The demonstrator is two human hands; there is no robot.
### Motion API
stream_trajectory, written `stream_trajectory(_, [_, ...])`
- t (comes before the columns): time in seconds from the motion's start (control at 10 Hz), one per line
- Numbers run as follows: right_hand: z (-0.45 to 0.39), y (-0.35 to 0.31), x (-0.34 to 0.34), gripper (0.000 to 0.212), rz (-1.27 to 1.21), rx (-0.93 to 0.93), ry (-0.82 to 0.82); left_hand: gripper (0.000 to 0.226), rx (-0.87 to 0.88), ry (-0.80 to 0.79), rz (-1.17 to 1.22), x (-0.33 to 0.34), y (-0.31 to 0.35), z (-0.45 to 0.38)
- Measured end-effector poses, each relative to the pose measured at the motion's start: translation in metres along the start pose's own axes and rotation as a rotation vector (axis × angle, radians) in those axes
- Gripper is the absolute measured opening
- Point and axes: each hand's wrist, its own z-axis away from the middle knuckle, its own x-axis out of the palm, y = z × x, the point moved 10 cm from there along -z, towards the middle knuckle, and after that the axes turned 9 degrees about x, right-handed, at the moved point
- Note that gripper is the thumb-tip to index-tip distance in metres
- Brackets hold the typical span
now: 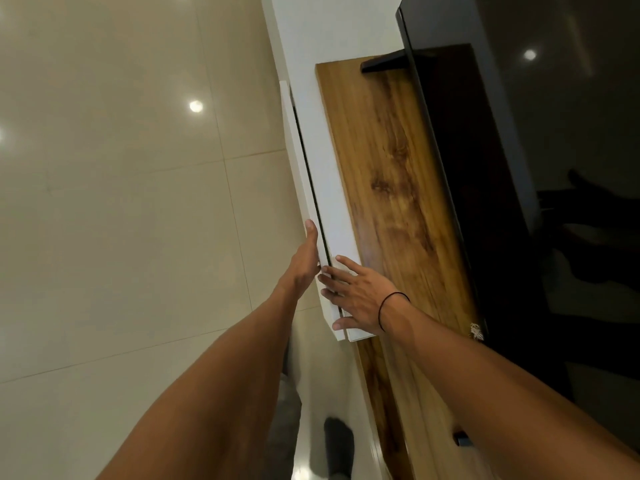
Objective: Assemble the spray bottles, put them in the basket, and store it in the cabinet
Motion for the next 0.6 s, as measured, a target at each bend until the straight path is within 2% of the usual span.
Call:
stream_trajectory(0.2, [0.008, 0.005, -0.007, 0.084, 0.004, 0.054, -0.037, 0.085, 0.009, -0.059, -0.043, 0.021, 0.006, -0.001])
stream_trajectory(0.3, [0.013, 0.004, -0.005, 0.083, -0.009, 0.089, -0.043, 0.09, -0.024, -0.078, -0.063, 0.027, 0.003, -0.001])
stream_trajectory(0.5, [0.034, -0.006, -0.005, 0.084, -0.123, 0.173, -0.023, 0.08, 0.015, -0.161, -0.14, 0.027, 0.005, 0.022])
stream_trajectory(0.6, [0.056, -0.014, -0.006, 0.083, -0.224, 0.262, -0.012, 0.084, -0.036, -0.227, -0.258, 0.032, -0.01, 0.044])
